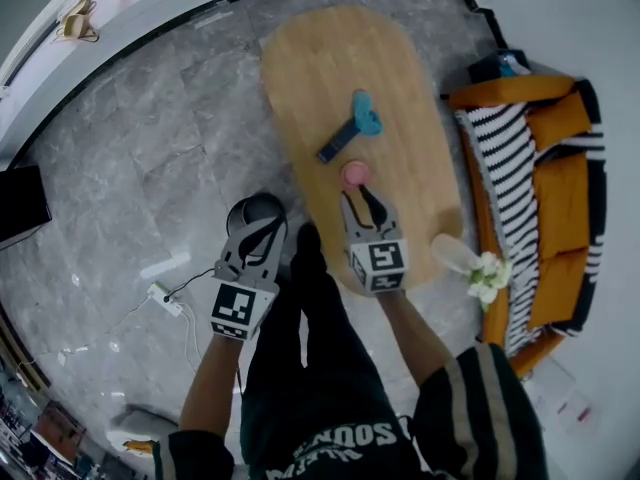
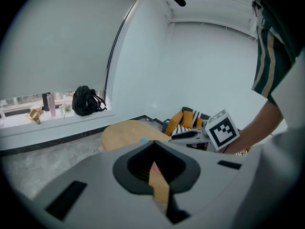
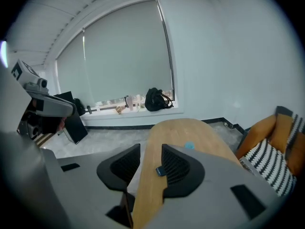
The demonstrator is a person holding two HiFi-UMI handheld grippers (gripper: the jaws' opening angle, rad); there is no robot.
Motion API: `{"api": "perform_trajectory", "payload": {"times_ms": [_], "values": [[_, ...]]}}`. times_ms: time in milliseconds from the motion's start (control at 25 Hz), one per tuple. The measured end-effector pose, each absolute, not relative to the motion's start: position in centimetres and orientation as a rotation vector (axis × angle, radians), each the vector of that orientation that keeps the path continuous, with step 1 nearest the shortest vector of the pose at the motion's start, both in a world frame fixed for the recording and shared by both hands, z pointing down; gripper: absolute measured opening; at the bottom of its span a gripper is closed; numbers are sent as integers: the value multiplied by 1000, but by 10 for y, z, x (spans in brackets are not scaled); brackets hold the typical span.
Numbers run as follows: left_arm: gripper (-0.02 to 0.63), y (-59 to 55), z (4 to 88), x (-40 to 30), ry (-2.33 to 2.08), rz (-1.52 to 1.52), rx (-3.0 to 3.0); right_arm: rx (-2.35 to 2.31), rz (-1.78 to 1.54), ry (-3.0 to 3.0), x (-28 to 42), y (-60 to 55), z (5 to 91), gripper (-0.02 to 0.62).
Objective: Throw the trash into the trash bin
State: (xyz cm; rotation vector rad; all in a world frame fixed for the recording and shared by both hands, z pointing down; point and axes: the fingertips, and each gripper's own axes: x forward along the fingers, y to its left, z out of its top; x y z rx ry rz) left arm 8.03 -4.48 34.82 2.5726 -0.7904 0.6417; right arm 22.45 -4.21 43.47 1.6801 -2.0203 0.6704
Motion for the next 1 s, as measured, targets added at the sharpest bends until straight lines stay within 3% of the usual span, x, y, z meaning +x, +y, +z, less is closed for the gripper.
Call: {"api": "perform_trajectory", "payload": {"times_ms": [880,1000], "values": [[0,1,462,38,-799,665,2455,1299,750,-1612,254,-27,684,120],[0,8,478,29,-794,681,2454,1266,732,-1573,260,-21,694,77]]}}
